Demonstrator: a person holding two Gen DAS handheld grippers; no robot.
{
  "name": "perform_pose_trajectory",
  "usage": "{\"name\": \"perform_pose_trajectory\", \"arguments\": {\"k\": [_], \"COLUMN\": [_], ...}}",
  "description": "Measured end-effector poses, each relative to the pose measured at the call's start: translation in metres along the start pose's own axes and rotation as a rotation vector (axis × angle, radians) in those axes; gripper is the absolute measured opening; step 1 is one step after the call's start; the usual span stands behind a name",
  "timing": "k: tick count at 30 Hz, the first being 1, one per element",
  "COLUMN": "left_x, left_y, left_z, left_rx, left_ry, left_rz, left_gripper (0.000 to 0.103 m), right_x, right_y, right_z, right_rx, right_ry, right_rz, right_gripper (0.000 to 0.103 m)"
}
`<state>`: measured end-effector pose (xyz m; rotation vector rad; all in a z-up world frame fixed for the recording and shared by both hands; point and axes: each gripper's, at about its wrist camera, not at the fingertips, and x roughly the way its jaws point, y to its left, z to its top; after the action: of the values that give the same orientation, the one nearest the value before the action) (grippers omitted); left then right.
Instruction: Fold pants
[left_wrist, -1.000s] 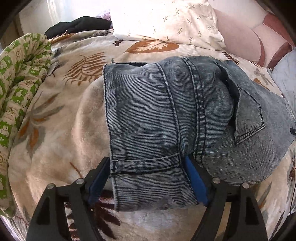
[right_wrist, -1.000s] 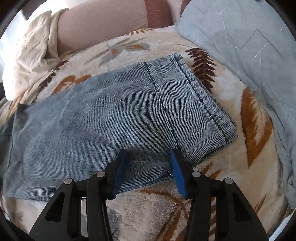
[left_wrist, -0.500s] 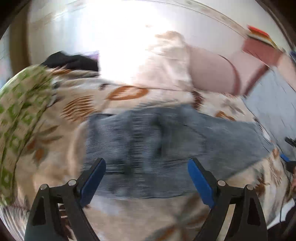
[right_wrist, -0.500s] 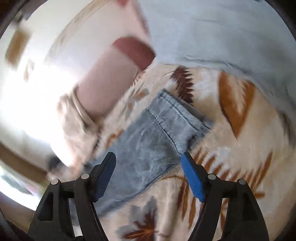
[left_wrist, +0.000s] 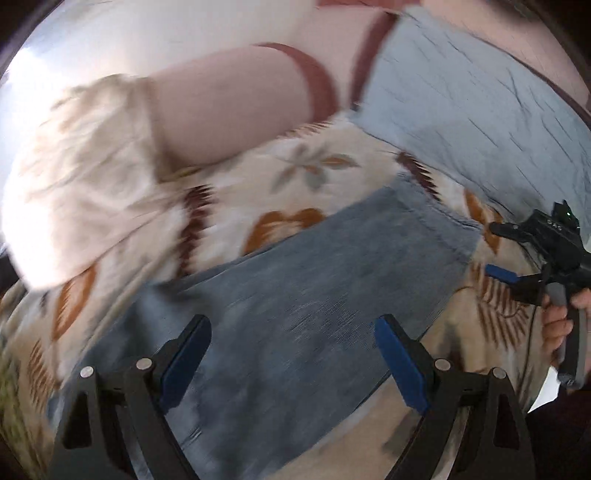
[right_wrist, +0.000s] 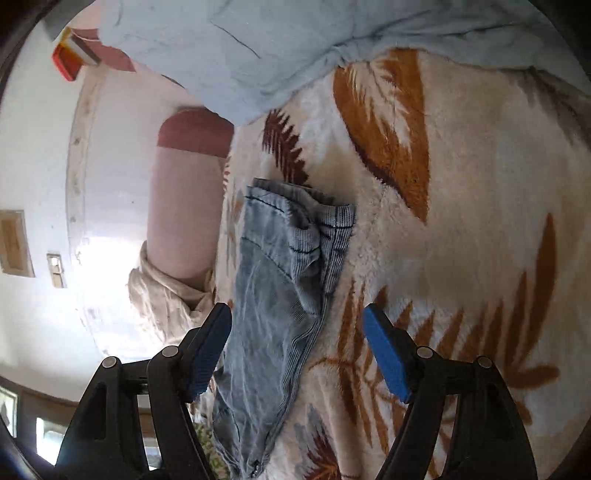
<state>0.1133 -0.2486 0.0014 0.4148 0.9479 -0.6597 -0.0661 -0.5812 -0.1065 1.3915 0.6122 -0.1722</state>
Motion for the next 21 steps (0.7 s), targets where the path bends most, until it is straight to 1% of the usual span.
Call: {"name": "perform_pose_trajectory", "arguments": {"k": [4,6,7,10,13,15,17,18,19,20,21], "left_x": [0.035,0.052,0.06,0.087,0.113,0.13,0.146,0.154,0.159,0.165,0.17], "left_y": [-0.024,-0.036,-0.041,-0.056,-0.072,-0.081,-0.088,-0.091,-0.094,-0.098,-0.101], "left_z": [0.034,0.053,0.062,0.088,0.112,0.124,0.134,0.139,0.142,0.145,0.148], "left_rx": [0.079,0.122,0.139,0.194,0.246,0.275,0.296,0.304,0.309,0.317,0.325], "left_ry": [0.034,0.045,0.051,0.064,0.08,0.093,0.116,0.125,0.131,0.134,0.133], "left_rz": [-0.046,-0.061,-0.07,-0.113,-0.137,-0.161,-0.179,-0.192,-0.206,-0.218,-0.225], "left_gripper": [0.092,0.092,0.092,0.092,0.091,0.085,0.077,0.076,0.075,0.075,0.075], "right_x": [0.014,0.021,0.023,0.027,0.033,0.035,0.035,0.036,0.036,0.037,0.038], "right_y": [0.002,0.002,0.004,0.005,0.004,0.003,0.0,-0.002,-0.004,-0.007,-0.009], "right_z": [0.006,0.009,0.01,0.014,0.019,0.021,0.025,0.027,0.029,0.031,0.034], "right_rx": [-0.007,-0.021,-0.032,-0.042,-0.032,-0.023,-0.024,-0.023,-0.021,-0.016,-0.009], "right_ry": [0.019,0.032,0.032,0.032,0.028,0.026,0.025,0.026,0.027,0.032,0.039], "right_rz": [-0.018,-0.054,-0.057,-0.044,-0.023,-0.016,-0.006,-0.005,-0.009,-0.008,0.0], "right_gripper": [0.074,0.072,0.073,0.073,0.07,0.068,0.06,0.056,0.047,0.041,0.04]}}
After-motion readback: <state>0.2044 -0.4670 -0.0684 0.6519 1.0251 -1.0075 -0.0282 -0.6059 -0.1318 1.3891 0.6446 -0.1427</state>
